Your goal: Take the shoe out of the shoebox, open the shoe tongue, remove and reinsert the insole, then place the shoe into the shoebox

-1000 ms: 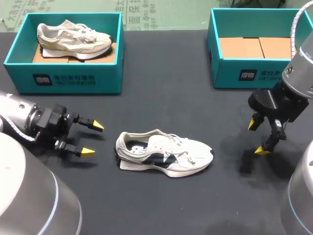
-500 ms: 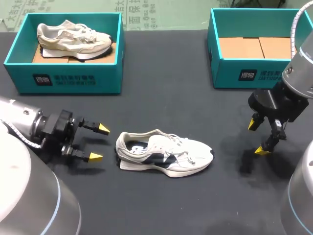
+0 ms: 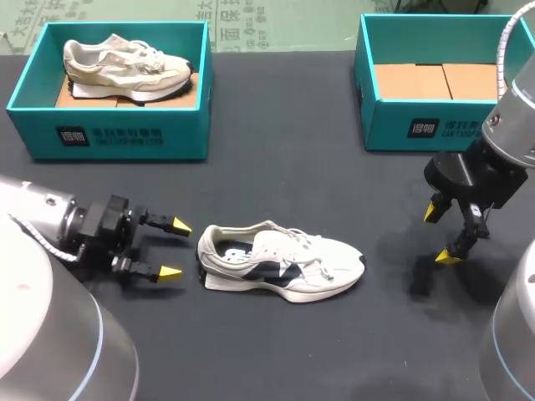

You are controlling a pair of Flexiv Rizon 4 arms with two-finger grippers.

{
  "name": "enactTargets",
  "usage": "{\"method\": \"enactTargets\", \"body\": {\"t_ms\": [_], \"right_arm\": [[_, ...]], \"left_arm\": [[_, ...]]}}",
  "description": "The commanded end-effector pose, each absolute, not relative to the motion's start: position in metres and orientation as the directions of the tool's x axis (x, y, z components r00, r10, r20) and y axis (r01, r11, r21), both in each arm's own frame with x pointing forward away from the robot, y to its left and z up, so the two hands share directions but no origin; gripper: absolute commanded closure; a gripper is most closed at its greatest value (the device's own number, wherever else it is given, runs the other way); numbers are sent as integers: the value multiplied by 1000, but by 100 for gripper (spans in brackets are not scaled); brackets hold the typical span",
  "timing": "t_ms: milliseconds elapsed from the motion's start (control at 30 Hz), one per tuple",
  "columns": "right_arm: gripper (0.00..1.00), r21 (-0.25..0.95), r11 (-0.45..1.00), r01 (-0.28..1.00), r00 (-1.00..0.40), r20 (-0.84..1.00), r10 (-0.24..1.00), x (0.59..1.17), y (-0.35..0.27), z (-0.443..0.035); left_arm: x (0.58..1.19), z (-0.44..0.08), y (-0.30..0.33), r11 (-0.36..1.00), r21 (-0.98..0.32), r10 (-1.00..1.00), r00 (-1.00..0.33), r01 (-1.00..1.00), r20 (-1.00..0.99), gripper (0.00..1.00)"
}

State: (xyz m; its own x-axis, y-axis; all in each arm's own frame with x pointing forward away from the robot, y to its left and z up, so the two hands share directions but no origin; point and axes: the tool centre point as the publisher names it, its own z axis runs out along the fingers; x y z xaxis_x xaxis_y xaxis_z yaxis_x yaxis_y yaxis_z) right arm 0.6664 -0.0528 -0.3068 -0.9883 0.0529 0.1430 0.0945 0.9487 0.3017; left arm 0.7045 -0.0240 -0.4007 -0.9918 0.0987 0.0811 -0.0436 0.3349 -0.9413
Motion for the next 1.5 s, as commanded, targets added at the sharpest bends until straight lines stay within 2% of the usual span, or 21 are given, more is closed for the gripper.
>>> {"method": "enactTargets", "body": {"t_ms": [33,1500], "right_arm": [[0,301,949,95,-988,142,53,665,-53,-307],[0,301,949,95,-988,142,53,665,-53,-307]], "left_arm": [[707,-407,-27,328,-943,98,-991,-53,90,0],[699,-414,-78,272,-960,99,-991,-61,91,0]]}}
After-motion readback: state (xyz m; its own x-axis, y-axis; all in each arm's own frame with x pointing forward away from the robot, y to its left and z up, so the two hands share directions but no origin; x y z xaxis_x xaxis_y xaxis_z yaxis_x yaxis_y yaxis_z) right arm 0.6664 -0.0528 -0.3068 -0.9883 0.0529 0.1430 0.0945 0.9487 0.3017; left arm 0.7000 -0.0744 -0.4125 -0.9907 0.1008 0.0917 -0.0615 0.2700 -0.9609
